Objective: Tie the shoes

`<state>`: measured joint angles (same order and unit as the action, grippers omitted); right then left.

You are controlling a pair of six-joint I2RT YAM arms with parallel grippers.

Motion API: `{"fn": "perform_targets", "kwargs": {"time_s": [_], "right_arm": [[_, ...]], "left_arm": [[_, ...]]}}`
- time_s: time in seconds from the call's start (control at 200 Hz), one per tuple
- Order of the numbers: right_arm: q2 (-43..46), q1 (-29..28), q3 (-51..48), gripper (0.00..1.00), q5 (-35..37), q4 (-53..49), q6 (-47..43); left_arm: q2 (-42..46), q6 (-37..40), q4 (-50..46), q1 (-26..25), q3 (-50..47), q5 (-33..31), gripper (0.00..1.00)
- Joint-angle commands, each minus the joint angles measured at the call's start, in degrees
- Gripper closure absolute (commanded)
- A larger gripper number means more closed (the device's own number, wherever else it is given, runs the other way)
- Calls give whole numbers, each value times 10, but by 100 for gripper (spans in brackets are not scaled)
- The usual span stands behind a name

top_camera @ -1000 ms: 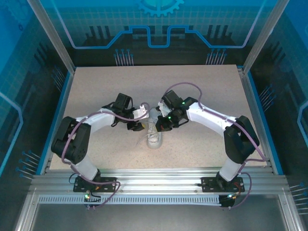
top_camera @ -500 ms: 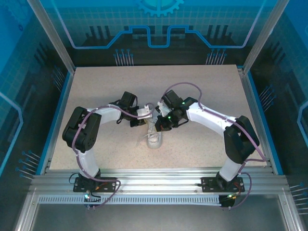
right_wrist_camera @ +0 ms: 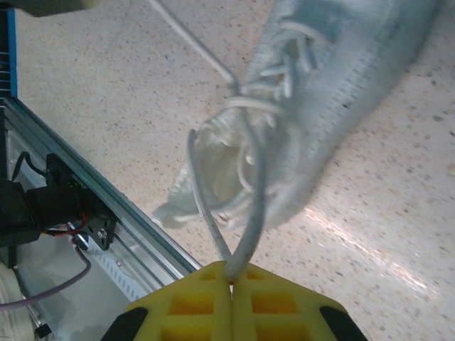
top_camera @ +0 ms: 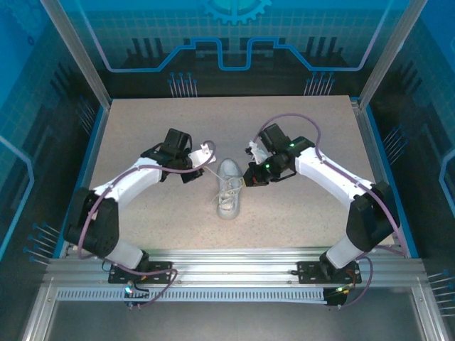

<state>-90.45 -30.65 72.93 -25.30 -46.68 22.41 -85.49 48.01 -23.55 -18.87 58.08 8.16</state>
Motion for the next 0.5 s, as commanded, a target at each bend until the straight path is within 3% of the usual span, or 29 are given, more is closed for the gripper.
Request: {"fn": "perform_targets", "kwargs": {"time_s": [0.0, 0.495], "right_arm": [[11, 22, -14, 100, -10, -62, -54], [-30, 55, 8, 100, 99, -127, -136]], "left_arm": [[54, -44, -103, 5, -33, -88, 100], [151, -160, -266, 76, -75, -223, 100]]}}
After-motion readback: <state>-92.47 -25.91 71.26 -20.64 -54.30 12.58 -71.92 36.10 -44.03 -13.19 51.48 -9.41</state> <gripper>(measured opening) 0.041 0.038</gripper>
